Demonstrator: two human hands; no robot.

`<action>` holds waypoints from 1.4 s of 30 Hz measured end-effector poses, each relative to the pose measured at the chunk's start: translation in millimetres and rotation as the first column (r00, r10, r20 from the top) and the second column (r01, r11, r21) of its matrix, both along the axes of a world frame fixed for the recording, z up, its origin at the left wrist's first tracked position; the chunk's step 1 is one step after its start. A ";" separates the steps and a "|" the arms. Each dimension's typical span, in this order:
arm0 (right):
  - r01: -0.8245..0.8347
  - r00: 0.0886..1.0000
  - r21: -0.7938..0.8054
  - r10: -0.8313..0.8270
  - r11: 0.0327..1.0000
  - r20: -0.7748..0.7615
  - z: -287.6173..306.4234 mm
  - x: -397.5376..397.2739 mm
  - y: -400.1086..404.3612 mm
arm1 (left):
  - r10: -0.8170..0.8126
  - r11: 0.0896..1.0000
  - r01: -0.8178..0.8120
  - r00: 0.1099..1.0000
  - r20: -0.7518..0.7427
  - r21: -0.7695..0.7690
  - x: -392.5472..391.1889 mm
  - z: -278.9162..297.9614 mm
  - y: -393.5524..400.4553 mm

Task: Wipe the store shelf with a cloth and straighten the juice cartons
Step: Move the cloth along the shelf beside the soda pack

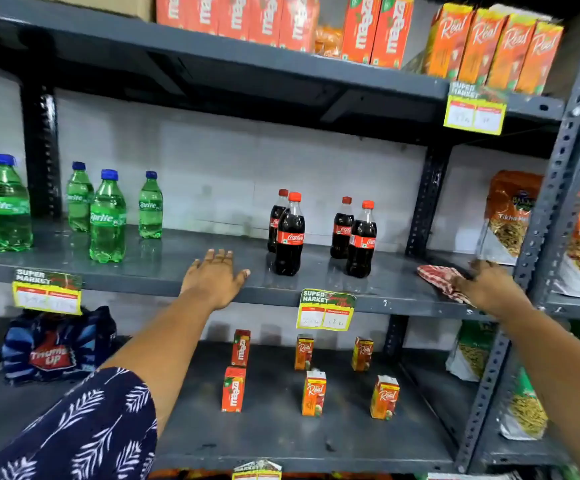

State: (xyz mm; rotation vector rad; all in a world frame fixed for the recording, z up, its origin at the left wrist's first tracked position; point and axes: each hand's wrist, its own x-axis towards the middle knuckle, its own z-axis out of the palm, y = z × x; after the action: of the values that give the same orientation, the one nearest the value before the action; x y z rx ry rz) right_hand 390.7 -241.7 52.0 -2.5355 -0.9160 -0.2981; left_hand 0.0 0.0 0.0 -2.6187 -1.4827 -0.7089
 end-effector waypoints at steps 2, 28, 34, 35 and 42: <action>-0.020 0.999 -0.025 0.019 0.999 -0.045 -0.2 5.7 2.3 | 0.025 0.996 -0.027 1.000 0.017 0.087 1.8 -4.4 2.7; -0.034 0.999 -0.062 0.036 0.997 0.030 -26.2 -16.2 35.6 | 0.021 0.963 -0.038 0.997 0.068 0.266 6.7 -23.5 10.6; -0.113 0.984 -0.155 0.132 0.981 0.121 -27.2 -45.5 22.5 | 0.028 0.970 -0.039 0.998 0.053 0.239 6.0 -22.4 7.7; -0.117 0.984 -0.190 0.140 0.975 0.114 -25.0 -48.0 21.1 | 0.024 0.969 -0.038 0.998 0.061 0.244 5.6 -21.9 6.8; -0.148 0.984 -0.376 0.173 0.915 0.035 -10.5 -68.2 16.1 | -0.014 0.969 -0.009 0.996 0.092 0.246 2.2 -23.9 5.1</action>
State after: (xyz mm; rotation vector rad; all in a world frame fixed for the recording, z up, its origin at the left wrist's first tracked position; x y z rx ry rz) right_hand 322.5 -225.7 41.5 -2.7782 -1.3083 -0.1717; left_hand 2.2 5.1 -23.9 -2.4321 -1.3154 -0.9604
